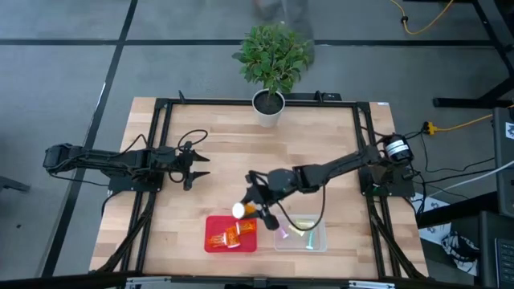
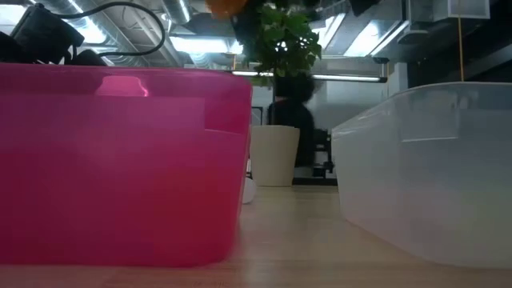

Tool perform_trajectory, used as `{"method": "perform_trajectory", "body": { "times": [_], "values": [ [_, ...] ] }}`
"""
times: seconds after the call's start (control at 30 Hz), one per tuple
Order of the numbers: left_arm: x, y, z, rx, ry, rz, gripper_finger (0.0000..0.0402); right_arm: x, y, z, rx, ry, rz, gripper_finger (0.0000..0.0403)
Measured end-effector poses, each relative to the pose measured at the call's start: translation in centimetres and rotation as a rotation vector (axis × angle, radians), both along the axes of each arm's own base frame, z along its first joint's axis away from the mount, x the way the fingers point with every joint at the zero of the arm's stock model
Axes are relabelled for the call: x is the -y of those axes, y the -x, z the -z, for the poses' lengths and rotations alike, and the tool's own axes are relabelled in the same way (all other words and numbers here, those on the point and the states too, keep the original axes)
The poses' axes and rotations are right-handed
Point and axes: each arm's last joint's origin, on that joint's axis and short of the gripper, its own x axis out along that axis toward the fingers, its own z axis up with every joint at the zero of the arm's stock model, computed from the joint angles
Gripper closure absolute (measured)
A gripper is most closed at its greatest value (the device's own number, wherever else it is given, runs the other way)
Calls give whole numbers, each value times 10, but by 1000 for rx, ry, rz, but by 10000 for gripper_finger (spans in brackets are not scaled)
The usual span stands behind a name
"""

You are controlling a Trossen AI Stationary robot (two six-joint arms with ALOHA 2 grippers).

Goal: Pick and place medicine bottles into bin by pill shape (circle, oval)
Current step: Put the large orange pill bottle into the red bin

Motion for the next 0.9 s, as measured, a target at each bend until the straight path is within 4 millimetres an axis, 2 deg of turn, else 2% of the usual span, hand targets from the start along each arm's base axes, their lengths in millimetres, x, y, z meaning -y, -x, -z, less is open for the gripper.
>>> {"method": "perform_trajectory", "body": {
  "times": [0.13,0.37,0.5,0.7,0.9],
  "values": [
    [0,0,0,-1,0,0,174,-11,2,-4,45,1,-31,224],
    [0,0,0,-2,-1,1,174,-16,4,-2,28,6,-46,222],
    [0,0,0,-2,-1,1,174,-20,0,7,36,2,-122,222],
    [0,0,0,-3,-1,1,174,-23,-9,24,78,-14,-135,222],
    [0,0,0,-6,-2,0,174,-27,-13,25,149,-30,-140,221]
  ]
}}
